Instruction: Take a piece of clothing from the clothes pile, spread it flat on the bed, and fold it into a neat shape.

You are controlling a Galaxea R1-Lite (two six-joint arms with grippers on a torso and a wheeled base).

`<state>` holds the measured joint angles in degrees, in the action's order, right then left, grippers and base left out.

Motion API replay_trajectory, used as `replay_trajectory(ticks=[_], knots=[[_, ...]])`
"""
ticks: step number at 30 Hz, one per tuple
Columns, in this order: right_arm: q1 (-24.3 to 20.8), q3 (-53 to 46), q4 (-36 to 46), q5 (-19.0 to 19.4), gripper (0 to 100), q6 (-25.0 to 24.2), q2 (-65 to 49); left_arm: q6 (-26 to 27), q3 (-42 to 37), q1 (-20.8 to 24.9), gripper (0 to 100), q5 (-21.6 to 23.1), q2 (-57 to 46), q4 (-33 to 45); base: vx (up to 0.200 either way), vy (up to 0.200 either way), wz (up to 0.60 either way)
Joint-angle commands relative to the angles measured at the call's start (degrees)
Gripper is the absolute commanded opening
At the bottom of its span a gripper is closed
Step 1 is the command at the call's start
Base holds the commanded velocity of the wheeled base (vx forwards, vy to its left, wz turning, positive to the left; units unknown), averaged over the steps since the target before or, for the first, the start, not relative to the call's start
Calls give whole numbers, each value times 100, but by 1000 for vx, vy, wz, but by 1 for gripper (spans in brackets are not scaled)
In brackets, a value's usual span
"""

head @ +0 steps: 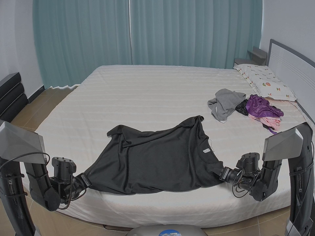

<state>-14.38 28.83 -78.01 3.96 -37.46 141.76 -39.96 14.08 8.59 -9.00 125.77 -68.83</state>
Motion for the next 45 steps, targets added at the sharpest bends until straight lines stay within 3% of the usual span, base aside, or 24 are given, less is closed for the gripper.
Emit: replay_trajectory(ticks=[1, 13, 21, 32, 40, 41, 45], knots=[[-38, 132, 66, 34, 0, 46, -325, -3, -2, -7, 0, -6, -9, -8, 0, 0, 0], [50, 1283, 1323, 43, 0, 20, -1028, -3, 69, -95, 0, -6, -35, -17, 0, 0, 0], [155, 3208, 2993, 17, 0, -16, -518, -3, 69, -121, 0, -6, -35, -17, 0, 0, 0], [138, 4807, 3907, -18, 0, -130, 202, -3, 77, -130, 0, 3, 18, -17, 0, 0, 0], [94, 5818, 4347, -379, 0, -350, 853, -3, 77, -130, 0, 3, 26, -17, 0, 0, 0], [94, 5827, 4347, -379, 100, -350, 870, -3, 77, -130, 0, 3, 26, -17, 0, 0, 0], [120, 5660, 4285, -370, 100, -367, 783, -3, 77, -130, 0, 3, 26, -17, 0, 0, 0]])
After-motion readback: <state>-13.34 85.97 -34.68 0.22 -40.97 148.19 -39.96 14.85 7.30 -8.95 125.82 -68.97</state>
